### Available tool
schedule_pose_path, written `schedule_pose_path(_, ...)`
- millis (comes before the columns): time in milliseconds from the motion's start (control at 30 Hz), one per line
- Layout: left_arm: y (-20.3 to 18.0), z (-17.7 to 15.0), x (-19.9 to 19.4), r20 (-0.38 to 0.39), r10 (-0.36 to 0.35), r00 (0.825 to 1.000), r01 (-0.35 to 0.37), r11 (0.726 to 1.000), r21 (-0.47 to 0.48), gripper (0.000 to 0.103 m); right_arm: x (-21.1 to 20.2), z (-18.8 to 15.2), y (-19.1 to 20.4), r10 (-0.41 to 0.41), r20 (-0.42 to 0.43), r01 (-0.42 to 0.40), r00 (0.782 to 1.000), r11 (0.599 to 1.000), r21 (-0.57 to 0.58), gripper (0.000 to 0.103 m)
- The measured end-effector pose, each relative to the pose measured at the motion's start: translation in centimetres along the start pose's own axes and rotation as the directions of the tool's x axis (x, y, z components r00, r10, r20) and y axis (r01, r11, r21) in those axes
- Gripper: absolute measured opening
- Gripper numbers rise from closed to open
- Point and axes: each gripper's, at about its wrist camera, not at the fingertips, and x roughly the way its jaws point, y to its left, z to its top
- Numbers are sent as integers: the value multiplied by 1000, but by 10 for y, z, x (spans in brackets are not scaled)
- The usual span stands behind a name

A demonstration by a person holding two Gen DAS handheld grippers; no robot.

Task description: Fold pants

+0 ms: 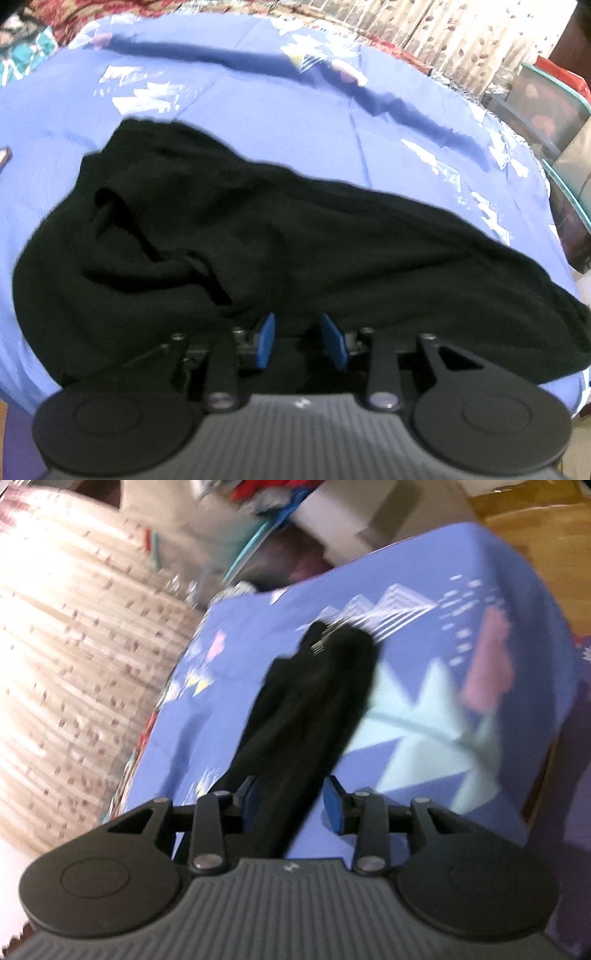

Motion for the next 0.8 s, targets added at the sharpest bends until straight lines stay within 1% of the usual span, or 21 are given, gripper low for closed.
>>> schedule_pose_path(67, -10, 4, -10, 31, -23, 999, 23, 1000, 20, 32, 2, 7, -10, -7, 23, 6, 1000, 1000, 26, 49)
schedule_pose_path(167, -26, 8, -19, 51, -32, 998, 29, 998, 47, 41, 15, 17, -17, 0, 19, -1, 1000, 999, 53, 49)
schedule_pose_path(200, -30, 9, -20, 51, -32, 998, 30, 998, 51, 42, 20, 21, -18, 2, 19, -3, 1000, 999, 53, 50)
schedule_pose_path(333, -40, 7, -16, 8, -45, 999, 44, 998, 39, 43, 39, 35, -22, -1, 22, 1, 1000, 999, 32, 51)
schedule_pose_path(433, -42, 6, -10, -26, -41, 999, 42, 999, 24, 43, 50, 42, -31, 25, 34, -28, 999, 998, 61, 53)
schedule_pose_path(533, -44, 4, -8, -37, -39, 999, 40, 999, 21, 43, 57, 49, -35, 50, 60, -55, 997, 995, 83, 53)
schedule_pose_path(567, -44, 5, -8, -38, -43, 998, 44, 999, 22, 43, 59, 51, -33, 52, 63, -57, 997, 995, 80, 51)
schedule_pose_path(633, -46, 5, -11, -32, -50, 998, 51, 998, 28, 43, 66, 56, -24, 42, 33, -44, 999, 998, 46, 23)
schedule_pose_path(667, -48, 6, -12, -26, -55, 998, 56, 998, 31, 43, 68, 58, -19, 48, 7, -48, 999, 998, 37, 15)
schedule_pose_path(733, -50, 6, -15, -16, -68, 998, 68, 997, 33, 42, 63, 58, -3, 96, 10, -96, 995, 995, -1, 14)
schedule_pose_path(800, -50, 6, -18, -7, -83, 997, 83, 996, 27, 42, 54, 53, 25, 166, -11, -166, 986, 982, -88, 14)
